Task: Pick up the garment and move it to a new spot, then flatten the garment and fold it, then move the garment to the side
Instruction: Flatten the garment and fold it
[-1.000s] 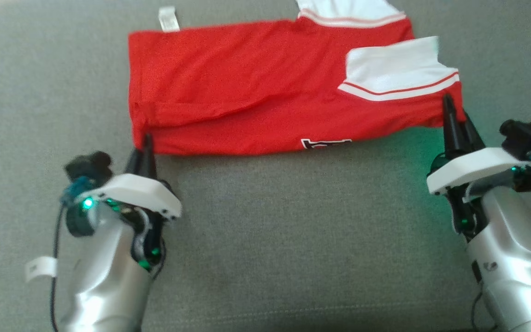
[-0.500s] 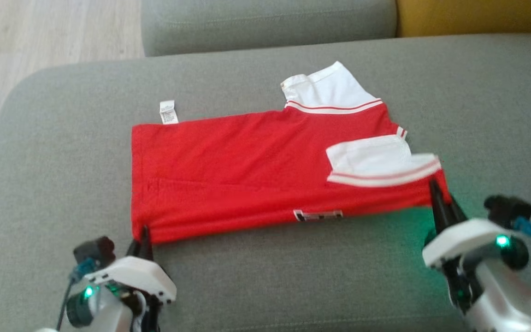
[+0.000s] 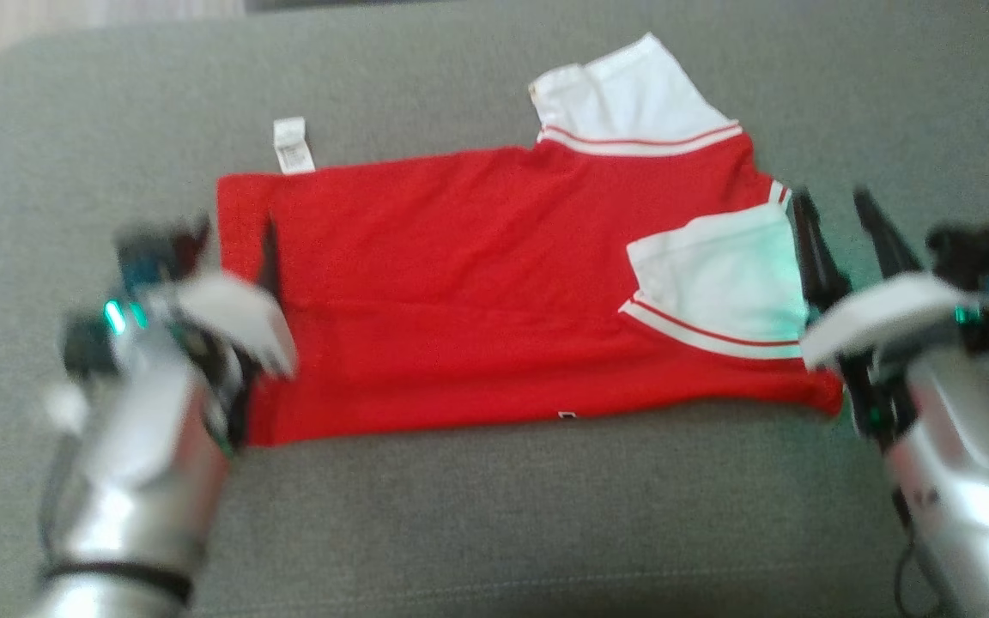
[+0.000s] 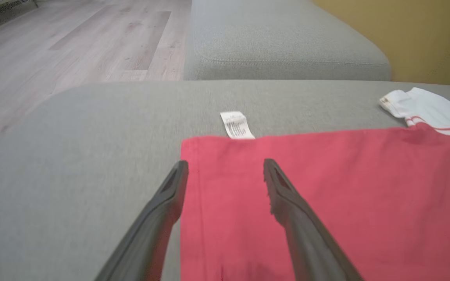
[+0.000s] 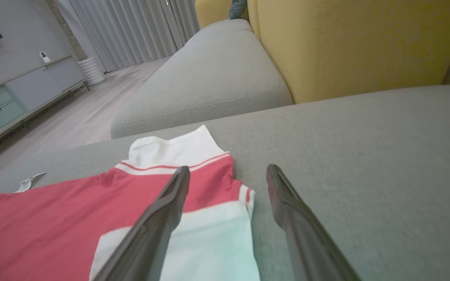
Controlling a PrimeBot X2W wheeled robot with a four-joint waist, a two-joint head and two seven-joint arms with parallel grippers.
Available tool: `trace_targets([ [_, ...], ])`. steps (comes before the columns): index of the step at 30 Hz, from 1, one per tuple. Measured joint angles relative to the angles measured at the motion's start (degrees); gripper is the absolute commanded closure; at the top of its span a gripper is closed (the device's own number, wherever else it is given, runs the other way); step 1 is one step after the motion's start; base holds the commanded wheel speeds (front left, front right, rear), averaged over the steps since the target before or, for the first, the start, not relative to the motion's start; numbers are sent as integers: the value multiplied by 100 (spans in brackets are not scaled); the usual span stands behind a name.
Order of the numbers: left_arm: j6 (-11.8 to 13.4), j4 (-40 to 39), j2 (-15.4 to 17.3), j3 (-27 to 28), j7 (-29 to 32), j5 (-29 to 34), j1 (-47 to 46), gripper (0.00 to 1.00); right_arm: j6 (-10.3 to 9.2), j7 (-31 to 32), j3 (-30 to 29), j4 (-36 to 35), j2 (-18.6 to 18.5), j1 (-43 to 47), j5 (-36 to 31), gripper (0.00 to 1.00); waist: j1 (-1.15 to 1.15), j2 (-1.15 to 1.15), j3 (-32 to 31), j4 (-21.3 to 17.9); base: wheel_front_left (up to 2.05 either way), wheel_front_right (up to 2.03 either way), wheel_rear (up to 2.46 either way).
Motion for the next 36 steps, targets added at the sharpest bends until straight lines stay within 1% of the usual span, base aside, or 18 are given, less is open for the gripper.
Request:
trace_targets([
  [3,-158,194,230,-57,382,102,-699,0,0,51,156,-38,31,-434,-99,0,0,0,240,-42,0,0,0],
  [5,-244,321,352,-98,624,144,-1005,0,0,55,297,-49,51,-636,-98,0,1,0,393,-83,0,0,0],
  [9,-506,679,589,-179,1029,186,-1333,0,-1,101,521,-52,175,-907,-44,0,1,0,654,-205,0,0,0],
  [13,-619,985,700,-201,1354,145,-1506,0,0,99,787,-62,260,-1121,62,0,1,0,859,-351,0,0,0],
  [19,-698,1157,705,-196,1391,42,-1666,0,0,38,927,-45,218,-1254,120,0,0,0,1022,-438,0,0,0],
  [22,-694,1190,724,-197,1390,35,-1736,0,-1,-11,992,5,204,-1269,203,0,0,0,1063,-426,0,0,0],
  [27,-635,1207,722,-196,1323,-7,-1789,0,-1,-54,1029,73,109,-1452,231,0,0,0,1105,-339,0,0,0],
  [29,-563,1220,723,-197,1278,-5,-1789,0,-1,-82,1054,75,94,-1539,274,0,0,0,1108,-303,0,0,0],
  [36,-563,1324,715,-196,1300,-116,-1795,0,-1,-112,1204,143,101,-1590,328,0,0,0,1127,-244,0,0,0],
])
